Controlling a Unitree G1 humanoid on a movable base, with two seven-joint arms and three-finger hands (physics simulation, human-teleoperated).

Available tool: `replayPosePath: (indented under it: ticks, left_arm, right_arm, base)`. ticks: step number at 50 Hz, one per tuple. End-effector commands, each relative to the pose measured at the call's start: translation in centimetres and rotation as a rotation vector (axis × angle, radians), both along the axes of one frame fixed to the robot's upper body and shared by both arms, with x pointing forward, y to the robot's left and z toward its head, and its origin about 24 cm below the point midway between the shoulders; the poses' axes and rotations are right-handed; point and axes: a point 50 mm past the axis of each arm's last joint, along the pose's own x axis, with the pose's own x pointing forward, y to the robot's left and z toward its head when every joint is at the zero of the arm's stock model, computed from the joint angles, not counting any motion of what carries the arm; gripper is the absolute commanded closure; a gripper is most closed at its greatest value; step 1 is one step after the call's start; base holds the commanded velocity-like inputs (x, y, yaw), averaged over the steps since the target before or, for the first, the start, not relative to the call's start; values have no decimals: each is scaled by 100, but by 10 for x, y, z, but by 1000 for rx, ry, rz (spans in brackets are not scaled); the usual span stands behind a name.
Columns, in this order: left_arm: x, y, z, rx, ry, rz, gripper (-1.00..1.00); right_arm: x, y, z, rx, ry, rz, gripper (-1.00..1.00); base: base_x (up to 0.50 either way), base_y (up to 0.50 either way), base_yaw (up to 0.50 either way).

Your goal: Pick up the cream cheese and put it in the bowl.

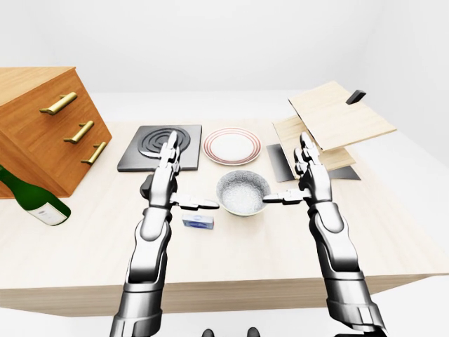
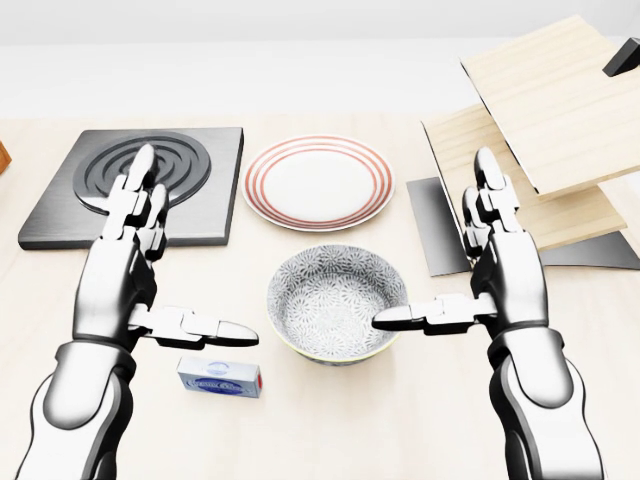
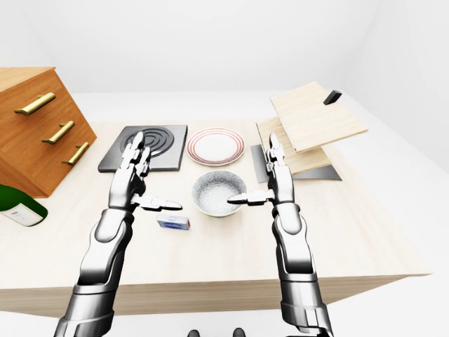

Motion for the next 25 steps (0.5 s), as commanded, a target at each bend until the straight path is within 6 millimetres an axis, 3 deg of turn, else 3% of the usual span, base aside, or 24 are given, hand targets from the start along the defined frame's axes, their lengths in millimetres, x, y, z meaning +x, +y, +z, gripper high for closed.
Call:
replayPosePath:
  ticks: [1, 8, 14, 25]
  left_arm:
    - [2, -3, 6, 55, -25, -1, -100]
    - [-3, -9, 13, 299, -55, -55, -100]
    - [-4, -19, -14, 646, 73, -155, -100]
    - [0, -19, -21, 886, 120, -93, -100]
  right_arm:
    - [3, 1, -3, 7, 17, 0, -100]
    - [2, 2, -5, 6, 23, 8, -100]
    - [3, 1, -4, 4, 22, 4, -100]
    - [4, 1, -10, -3, 45, 8, -100]
  base:
    - [0, 0, 0]
    - [0, 0, 0]
    - [0, 0, 0]
    - [0, 0, 0]
